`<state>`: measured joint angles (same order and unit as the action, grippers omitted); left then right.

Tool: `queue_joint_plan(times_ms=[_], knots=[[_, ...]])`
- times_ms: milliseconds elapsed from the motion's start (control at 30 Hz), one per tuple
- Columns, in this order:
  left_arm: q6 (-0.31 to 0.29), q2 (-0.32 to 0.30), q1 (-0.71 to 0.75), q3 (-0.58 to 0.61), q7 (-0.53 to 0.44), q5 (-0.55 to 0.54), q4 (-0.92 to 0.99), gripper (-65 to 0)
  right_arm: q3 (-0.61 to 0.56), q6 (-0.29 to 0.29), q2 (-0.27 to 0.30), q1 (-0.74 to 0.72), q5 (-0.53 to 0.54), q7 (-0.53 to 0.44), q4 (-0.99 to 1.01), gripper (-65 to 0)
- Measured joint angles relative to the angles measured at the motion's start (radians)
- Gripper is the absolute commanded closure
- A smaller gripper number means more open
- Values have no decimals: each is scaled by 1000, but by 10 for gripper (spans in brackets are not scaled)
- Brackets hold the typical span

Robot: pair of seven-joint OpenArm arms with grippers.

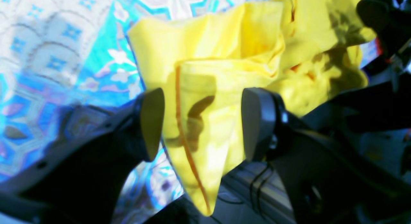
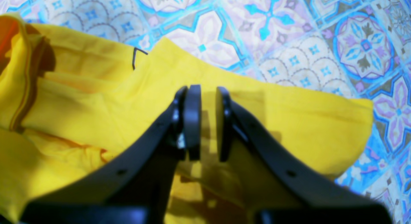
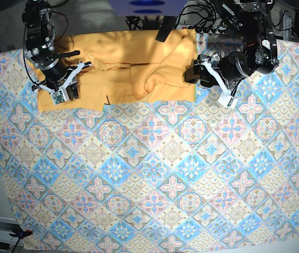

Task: Fold the T-shirt properly
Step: 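Lay the folded end onto the strip's middle with the left gripper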

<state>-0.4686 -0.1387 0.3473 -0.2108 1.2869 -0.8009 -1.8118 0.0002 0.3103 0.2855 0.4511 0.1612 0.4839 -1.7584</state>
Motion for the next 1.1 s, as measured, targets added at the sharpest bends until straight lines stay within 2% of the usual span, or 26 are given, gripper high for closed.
queue_joint_plan(times_ms=[100,300,400,467,633,700,800,900,1100], knots=[[10,-5,-4,37,-24,24,82,-376,0,0,0,-1,0,0,0,-82],[7,0,-34,132,-61,0,84,-374,0,0,0,-2,0,-1,0,-82],[8,-1,-24,149,-57,61,84,-370,0,0,0,-2,0,0,0,-82],[8,-3,-23,166,-57,76,85,-326,0,0,-1,-2,0,-1,0,-82],[7,5,-28,177,-58,72,84,-94,1,0,0,-2,0,-1,0,-82],[8,3,-28,176,-57,76,85,-38,1,0,0,-1,0,0,0,-82],[8,2,-29,198,-58,76,84,-32,1,0,0,-2,0,-1,0,-82],[0,-6,-32,270,-57,74,84,-32,1,0,0,-2,0,0,0,-82],[0,-60,-129,565,-50,67,84,-32,1,0,0,-2,0,-1,0,-82]])
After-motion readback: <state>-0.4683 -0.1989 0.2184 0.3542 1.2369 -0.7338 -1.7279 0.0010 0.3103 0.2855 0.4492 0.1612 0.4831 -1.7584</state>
